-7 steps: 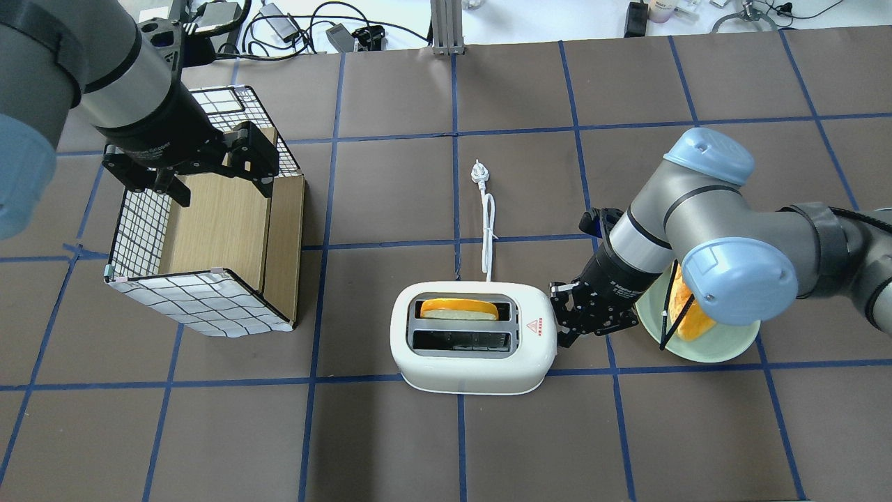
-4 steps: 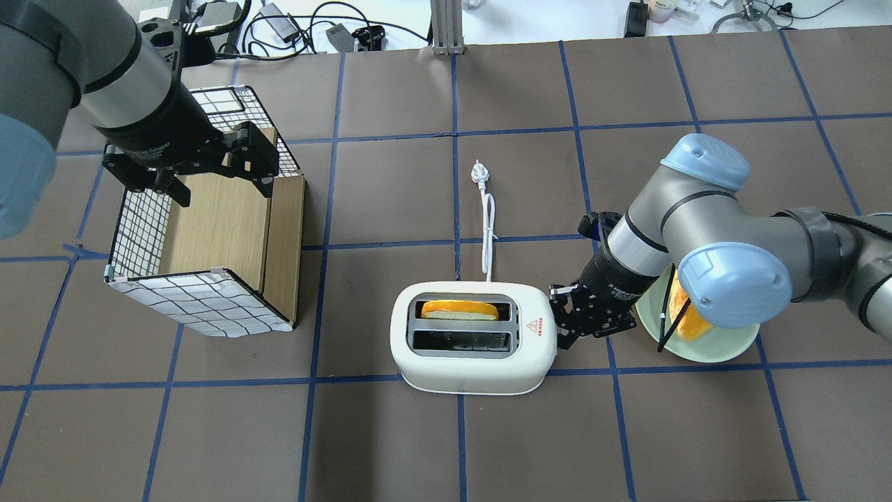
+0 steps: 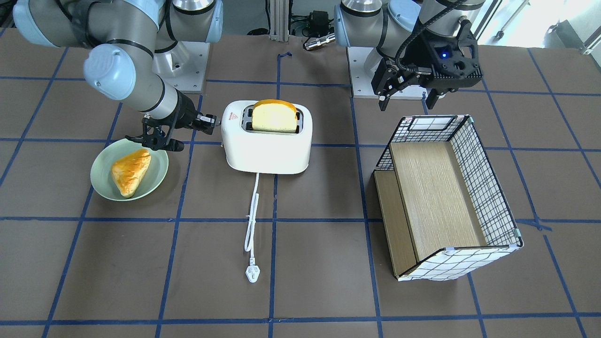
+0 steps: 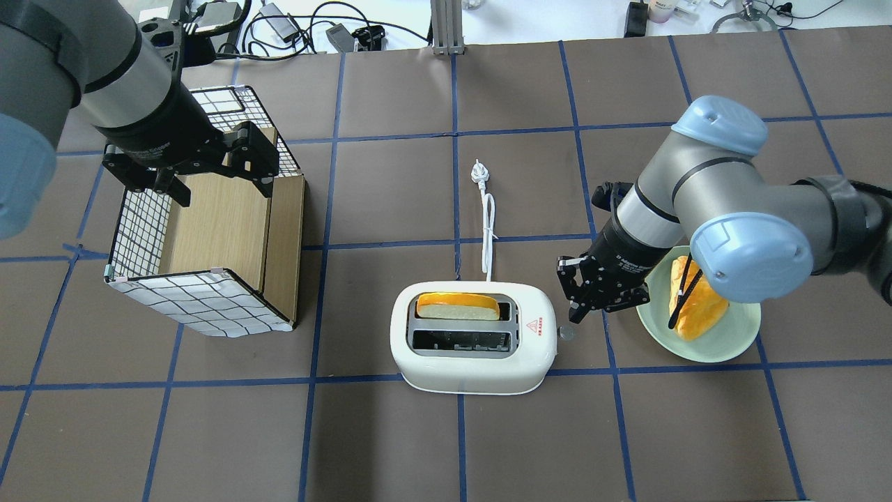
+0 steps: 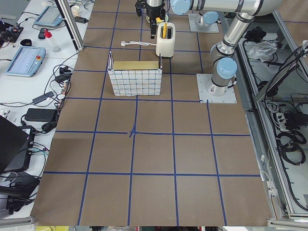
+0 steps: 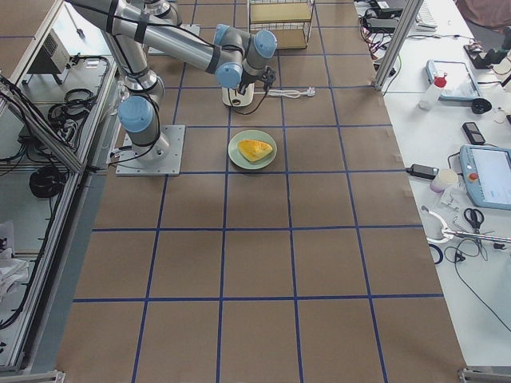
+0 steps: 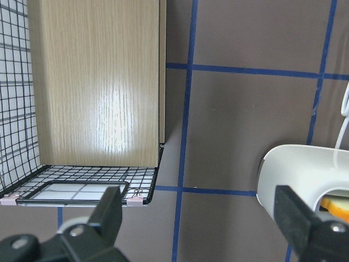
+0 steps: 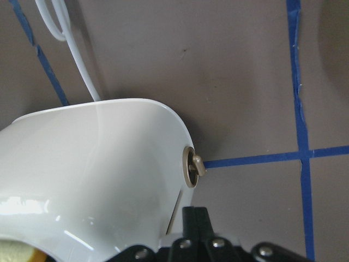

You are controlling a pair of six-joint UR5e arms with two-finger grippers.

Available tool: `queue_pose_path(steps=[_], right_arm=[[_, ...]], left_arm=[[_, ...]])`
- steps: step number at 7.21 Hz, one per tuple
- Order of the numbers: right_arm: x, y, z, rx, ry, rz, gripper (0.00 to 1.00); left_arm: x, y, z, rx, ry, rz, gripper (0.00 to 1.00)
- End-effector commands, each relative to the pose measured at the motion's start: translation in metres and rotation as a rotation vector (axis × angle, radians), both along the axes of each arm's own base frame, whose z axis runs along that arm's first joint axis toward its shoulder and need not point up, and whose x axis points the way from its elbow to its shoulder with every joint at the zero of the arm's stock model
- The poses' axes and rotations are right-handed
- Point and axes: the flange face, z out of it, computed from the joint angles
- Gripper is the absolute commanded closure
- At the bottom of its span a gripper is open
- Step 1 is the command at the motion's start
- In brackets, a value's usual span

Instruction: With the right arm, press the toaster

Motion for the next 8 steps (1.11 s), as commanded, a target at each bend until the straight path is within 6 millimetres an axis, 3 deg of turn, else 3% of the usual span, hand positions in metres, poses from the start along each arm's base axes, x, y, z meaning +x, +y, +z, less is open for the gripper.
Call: queue_pose_path(steps=[1, 5, 6, 7, 8], right_arm=[[-0.004, -0.017, 0.05, -0.008, 0.039, -0.002, 1.0], [-0.021, -0.051, 0.161, -0.146, 0.207, 0.044, 1.0], [-0.025, -0.061, 0.187, -0.233, 0.239, 0.079, 0.8], [-0.03, -0.073, 0.198, -0.353, 0.283, 0.173, 0.19], [-0.033, -0.081, 0.206, -0.435, 0.312, 0.207, 0.0]], left_arm=[[0.0, 0.0, 0.0, 0.0, 0.0, 0.0, 0.0], [0.0, 0.0, 0.0, 0.0, 0.0, 0.0, 0.0], [0.0, 0.0, 0.0, 0.0, 0.0, 0.0, 0.0], [0.0, 0.0, 0.0, 0.0, 0.0, 0.0, 0.0], [0.0, 0.0, 0.0, 0.0, 0.0, 0.0, 0.0]])
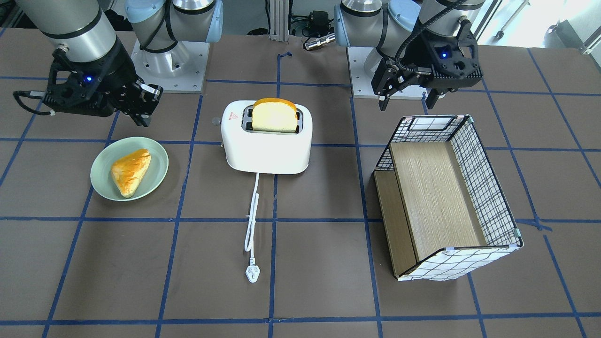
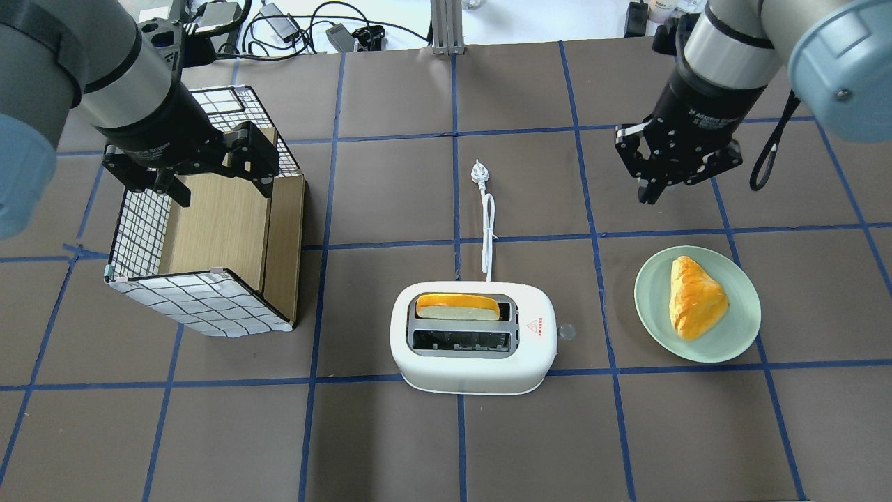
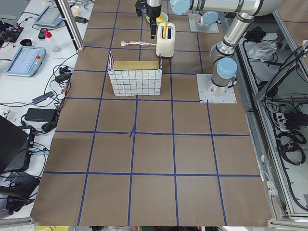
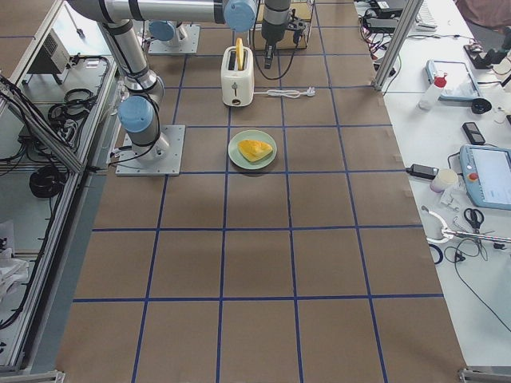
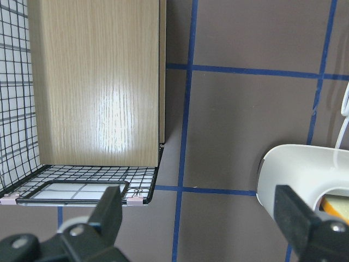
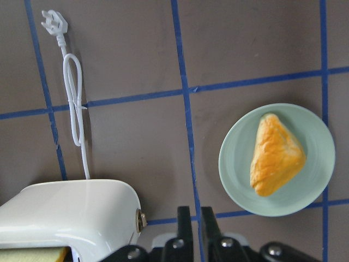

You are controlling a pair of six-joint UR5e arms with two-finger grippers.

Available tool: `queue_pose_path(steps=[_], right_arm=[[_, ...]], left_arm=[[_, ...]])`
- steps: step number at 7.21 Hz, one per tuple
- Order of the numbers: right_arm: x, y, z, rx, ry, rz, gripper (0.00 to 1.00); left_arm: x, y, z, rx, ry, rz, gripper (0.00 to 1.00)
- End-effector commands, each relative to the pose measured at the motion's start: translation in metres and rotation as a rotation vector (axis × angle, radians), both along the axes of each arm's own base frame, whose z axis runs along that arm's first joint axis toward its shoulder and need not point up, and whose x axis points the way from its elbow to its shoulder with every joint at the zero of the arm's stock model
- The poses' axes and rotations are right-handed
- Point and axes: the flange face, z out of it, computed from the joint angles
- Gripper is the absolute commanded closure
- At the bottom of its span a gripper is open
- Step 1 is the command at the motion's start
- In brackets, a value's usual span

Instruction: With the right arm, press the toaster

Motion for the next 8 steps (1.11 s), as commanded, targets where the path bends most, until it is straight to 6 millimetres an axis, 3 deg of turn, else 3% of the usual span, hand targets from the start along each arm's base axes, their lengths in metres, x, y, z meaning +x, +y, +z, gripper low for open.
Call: queue_pose_path(steps=[1, 3, 5, 6, 8], right_arm=[[-0.004, -0.013, 0.018, -0.117, 0.049, 0.07, 0.0], [-0.005, -0.025, 0.025, -0.215, 0.058, 0.098, 0.0], [-0.005, -0.016, 0.035, -0.089, 0.047, 0.1, 0.0], [-0.006, -0.025, 0.041, -0.028, 0.044, 0.101, 0.0], [-0.006, -0.034, 0.044, -0.076, 0.046, 0.12, 0.0]], left_arm=[[0.0, 0.0, 0.0, 0.0, 0.0, 0.0, 0.0], [0.0, 0.0, 0.0, 0.0, 0.0, 0.0, 0.0], [0.0, 0.0, 0.0, 0.0, 0.0, 0.0, 0.0], [0.0, 0.0, 0.0, 0.0, 0.0, 0.0, 0.0], [0.0, 0.0, 0.0, -0.002, 0.0, 0.0, 0.0]])
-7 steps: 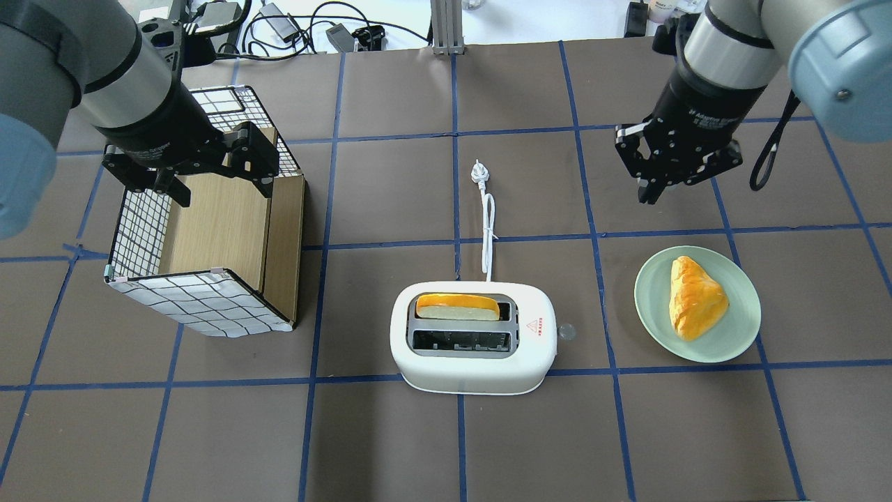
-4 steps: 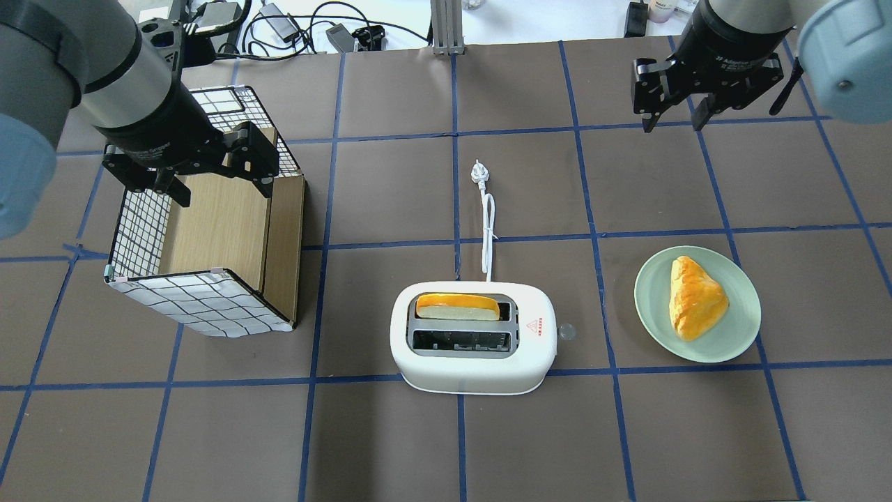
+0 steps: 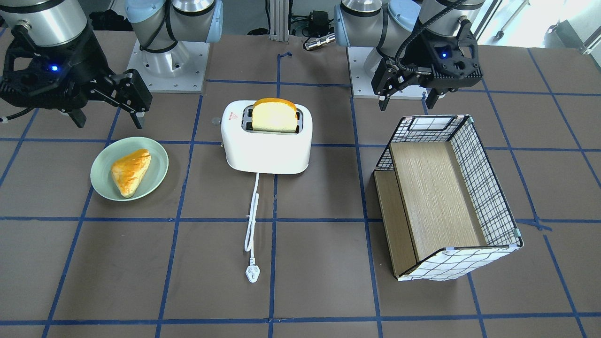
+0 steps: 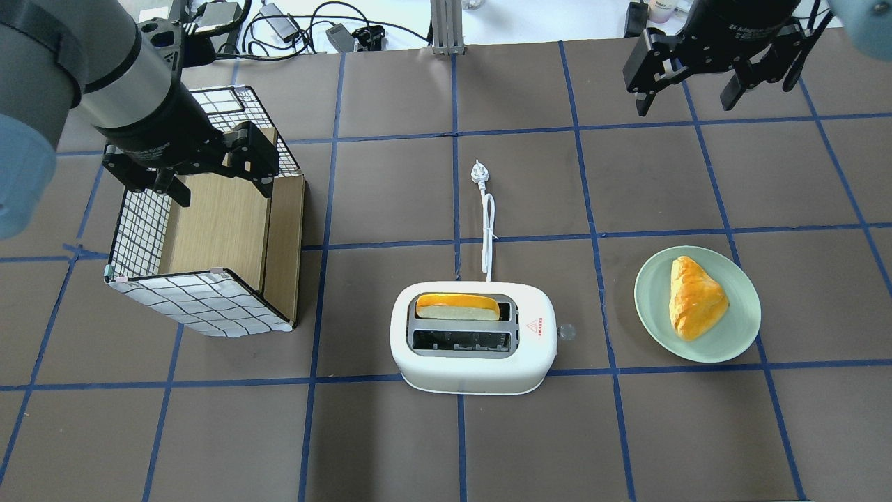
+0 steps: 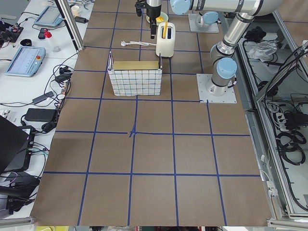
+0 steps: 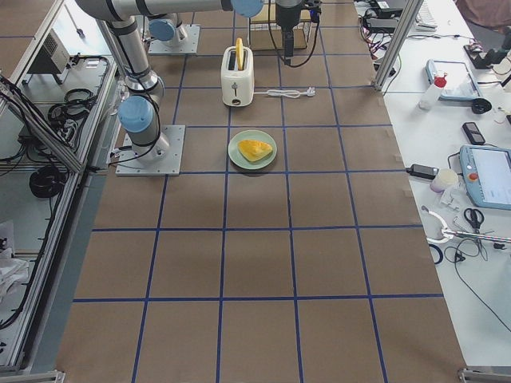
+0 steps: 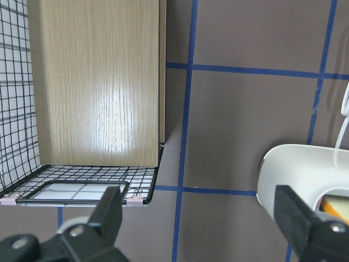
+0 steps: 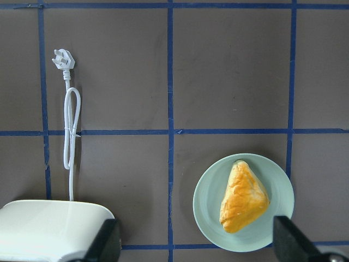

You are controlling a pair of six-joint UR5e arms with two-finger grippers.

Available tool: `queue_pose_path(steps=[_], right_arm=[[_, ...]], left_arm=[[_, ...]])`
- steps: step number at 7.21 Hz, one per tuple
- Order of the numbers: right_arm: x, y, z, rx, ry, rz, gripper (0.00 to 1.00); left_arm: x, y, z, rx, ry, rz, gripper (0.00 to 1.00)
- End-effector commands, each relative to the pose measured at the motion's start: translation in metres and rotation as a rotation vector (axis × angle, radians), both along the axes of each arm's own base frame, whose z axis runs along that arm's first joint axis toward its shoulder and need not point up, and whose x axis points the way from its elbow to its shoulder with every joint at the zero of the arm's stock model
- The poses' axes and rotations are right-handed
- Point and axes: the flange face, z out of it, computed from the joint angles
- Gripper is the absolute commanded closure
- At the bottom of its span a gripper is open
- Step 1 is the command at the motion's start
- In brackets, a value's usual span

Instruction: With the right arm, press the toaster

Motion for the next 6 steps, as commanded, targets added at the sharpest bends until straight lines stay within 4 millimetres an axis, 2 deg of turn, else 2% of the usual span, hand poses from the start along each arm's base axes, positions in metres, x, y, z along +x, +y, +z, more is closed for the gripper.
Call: queue_pose_path(steps=[1, 3, 6], right_arm=[[0.0013, -0.0052, 0.0002, -0.015, -0.016, 0.002, 0.0], [0.0038, -0.0016, -0.0074, 0.001, -0.017, -0.012, 0.0], [0.0086, 0.0021, -0.0088, 0.021, -0.067, -0.057, 0.0]], left_arm=[[0.0, 0.0, 0.0001, -0.001, 0.0, 0.0, 0.0], [0.0, 0.0, 0.0001, -0.001, 0.0, 0.0, 0.0], [0.0, 0.0001, -0.0001, 0.001, 0.0, 0.0, 0.0]])
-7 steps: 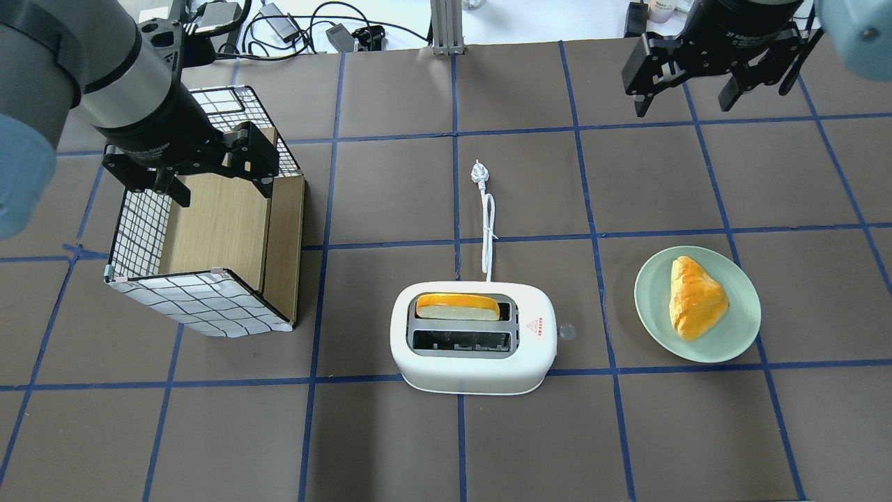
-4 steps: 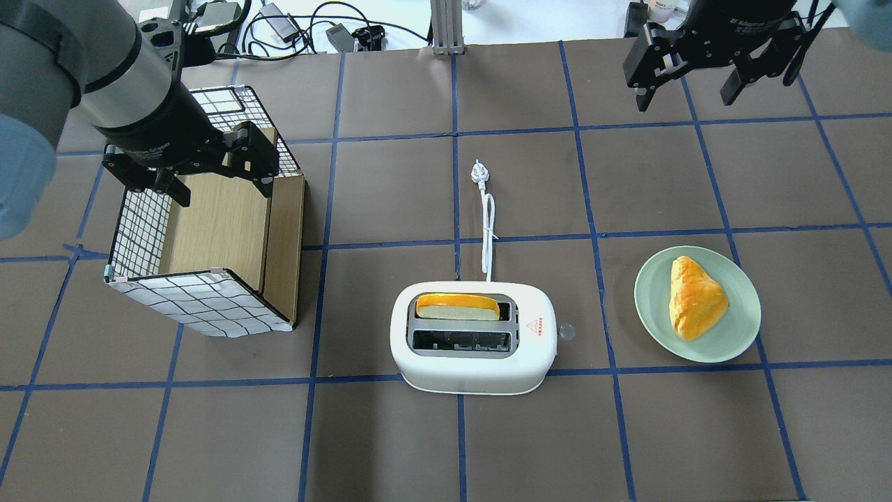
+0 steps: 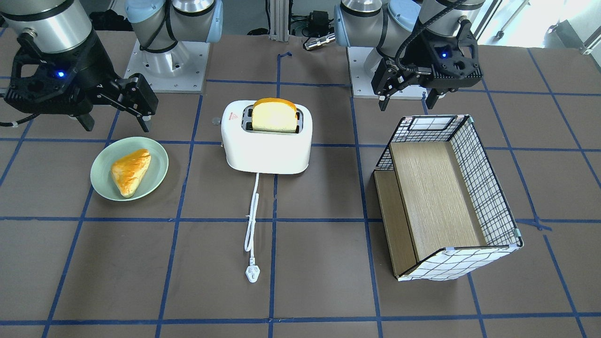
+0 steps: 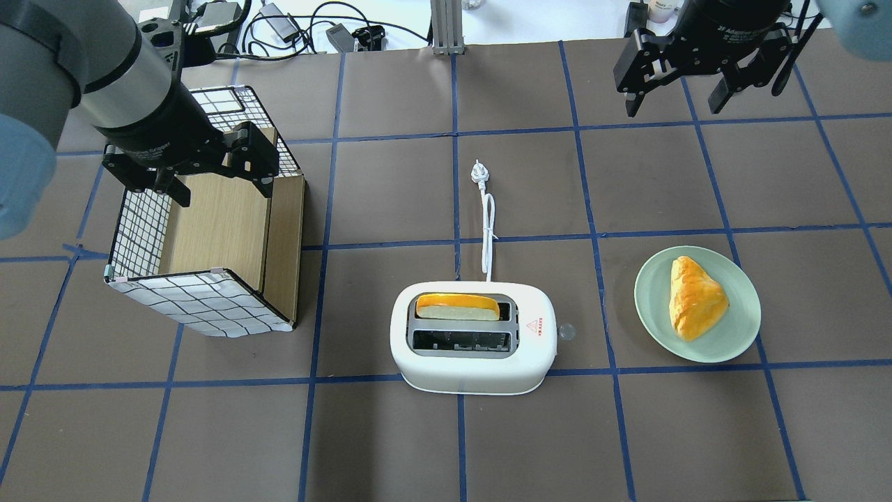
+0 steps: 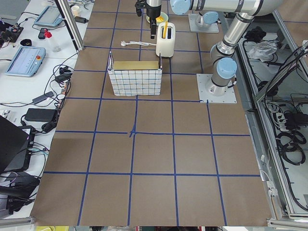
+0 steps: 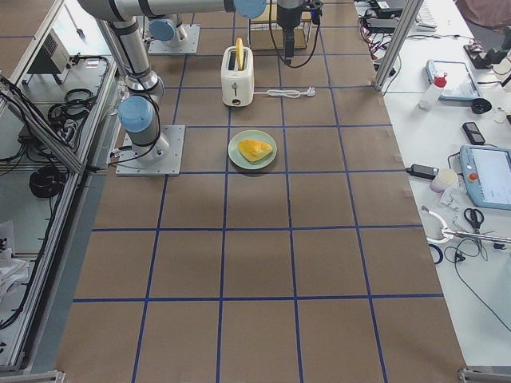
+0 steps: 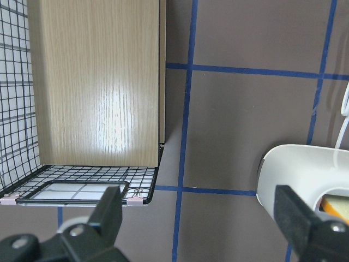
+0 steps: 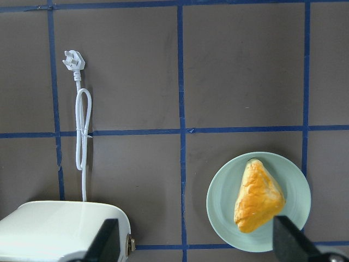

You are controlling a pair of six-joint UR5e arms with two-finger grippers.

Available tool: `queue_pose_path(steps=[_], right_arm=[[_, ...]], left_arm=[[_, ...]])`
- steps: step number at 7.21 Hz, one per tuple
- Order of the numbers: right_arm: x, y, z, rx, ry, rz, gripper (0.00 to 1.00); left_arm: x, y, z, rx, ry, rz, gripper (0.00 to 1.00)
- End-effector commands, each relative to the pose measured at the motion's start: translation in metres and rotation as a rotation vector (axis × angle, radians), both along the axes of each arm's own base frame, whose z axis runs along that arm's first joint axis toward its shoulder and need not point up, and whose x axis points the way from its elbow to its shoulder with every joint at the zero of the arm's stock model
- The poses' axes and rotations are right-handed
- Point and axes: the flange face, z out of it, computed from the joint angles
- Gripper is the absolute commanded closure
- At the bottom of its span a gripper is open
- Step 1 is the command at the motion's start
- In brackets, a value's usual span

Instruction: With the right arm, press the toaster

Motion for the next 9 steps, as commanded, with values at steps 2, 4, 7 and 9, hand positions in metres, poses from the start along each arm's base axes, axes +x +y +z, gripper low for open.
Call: queue_pose_path(steps=[2, 4, 7, 9], right_arm=[[0.001, 0.003, -0.012, -0.03, -0.012, -0.002, 0.0], [0.0, 0.006, -0.015, -0.061, 0.001, -0.003, 0.0], [0.0, 0.008, -0.014, -0.05, 0.004, -0.003, 0.0], [-0.002, 0.015, -0.017, -0.029, 0.028, -0.003, 0.0]], left_arm=[[0.0, 0.0, 0.0, 0.0, 0.0, 0.0, 0.0], [0.0, 0.0, 0.0, -0.001, 0.0, 0.0, 0.0], [0.0, 0.0, 0.0, -0.001, 0.0, 0.0, 0.0], [0.0, 0.0, 0.0, -0.001, 0.0, 0.0, 0.0]])
